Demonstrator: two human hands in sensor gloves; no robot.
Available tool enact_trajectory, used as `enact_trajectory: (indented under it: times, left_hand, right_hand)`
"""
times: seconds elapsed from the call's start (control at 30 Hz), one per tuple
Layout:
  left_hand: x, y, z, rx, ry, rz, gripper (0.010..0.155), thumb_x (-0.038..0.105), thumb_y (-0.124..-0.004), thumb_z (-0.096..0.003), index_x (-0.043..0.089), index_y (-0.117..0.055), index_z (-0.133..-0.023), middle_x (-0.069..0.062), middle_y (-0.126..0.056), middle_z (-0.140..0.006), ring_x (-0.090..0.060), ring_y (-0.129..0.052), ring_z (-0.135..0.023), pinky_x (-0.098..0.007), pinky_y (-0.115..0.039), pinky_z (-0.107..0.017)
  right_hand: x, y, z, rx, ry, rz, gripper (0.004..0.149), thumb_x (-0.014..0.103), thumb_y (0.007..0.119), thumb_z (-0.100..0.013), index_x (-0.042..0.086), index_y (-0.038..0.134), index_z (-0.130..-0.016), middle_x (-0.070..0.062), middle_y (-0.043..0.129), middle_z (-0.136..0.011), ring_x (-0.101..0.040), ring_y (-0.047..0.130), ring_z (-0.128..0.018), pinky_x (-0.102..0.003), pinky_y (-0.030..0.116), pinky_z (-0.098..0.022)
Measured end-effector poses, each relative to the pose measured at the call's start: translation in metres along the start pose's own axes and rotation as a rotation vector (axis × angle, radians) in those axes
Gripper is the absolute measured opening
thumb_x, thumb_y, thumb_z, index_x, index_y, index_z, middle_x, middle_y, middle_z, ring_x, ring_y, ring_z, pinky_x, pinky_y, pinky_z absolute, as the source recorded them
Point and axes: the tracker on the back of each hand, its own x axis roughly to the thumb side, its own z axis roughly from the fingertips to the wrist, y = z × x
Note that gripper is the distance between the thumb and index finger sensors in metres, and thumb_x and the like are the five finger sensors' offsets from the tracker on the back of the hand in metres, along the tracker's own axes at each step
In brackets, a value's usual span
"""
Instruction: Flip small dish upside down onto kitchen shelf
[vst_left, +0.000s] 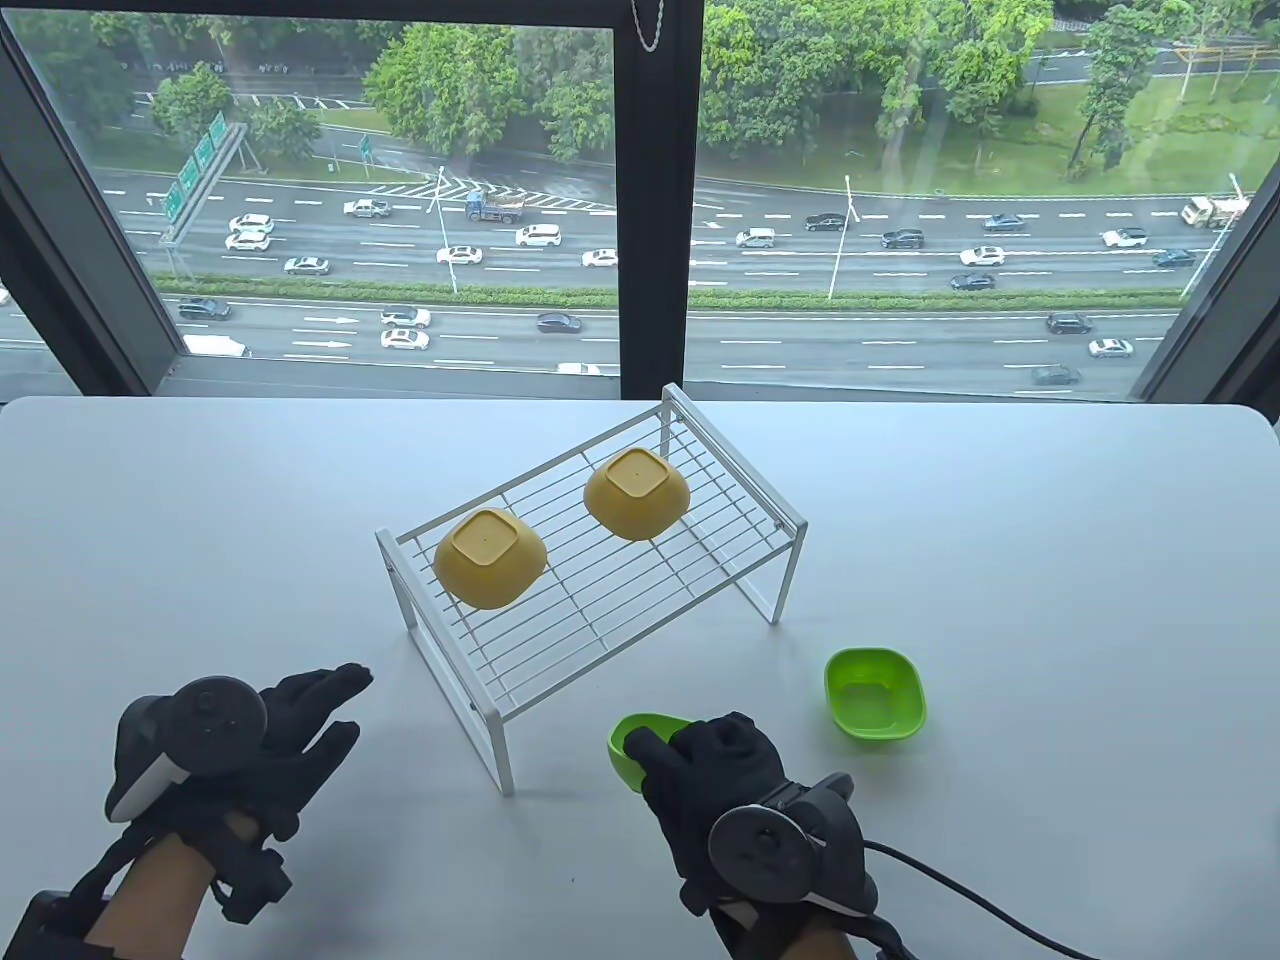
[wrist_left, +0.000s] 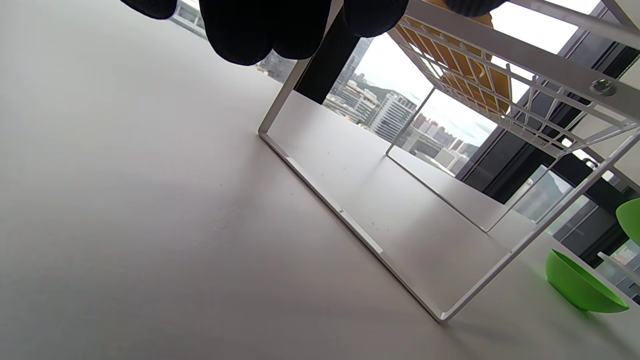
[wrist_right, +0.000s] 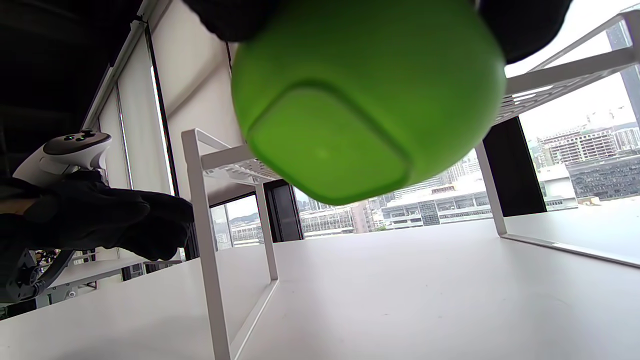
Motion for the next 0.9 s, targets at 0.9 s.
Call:
enact_trajectory:
  times: [0.9]
  left_hand:
    - [-0.0001, -0.0005, -0.0002, -0.004, 0.001, 0.002, 0.067, 0.055, -0.059, -0.0473, 0.031, -0.055, -0.109, -0.011, -0.059, -0.115, -0.04, -0.068, -0.099, -0.069, -0.054, -0.075]
  right_hand:
    - [0.0034, -0.004, 0.0004, -0.037, -0.051, -0.085, 0.048, 0.04, 0.068, -0.05, 0.027, 0.073, -0.095, -0.001, 0.084, -0.072, -0.029, 0.076, -0.072, -0.063, 0.064, -0.066]
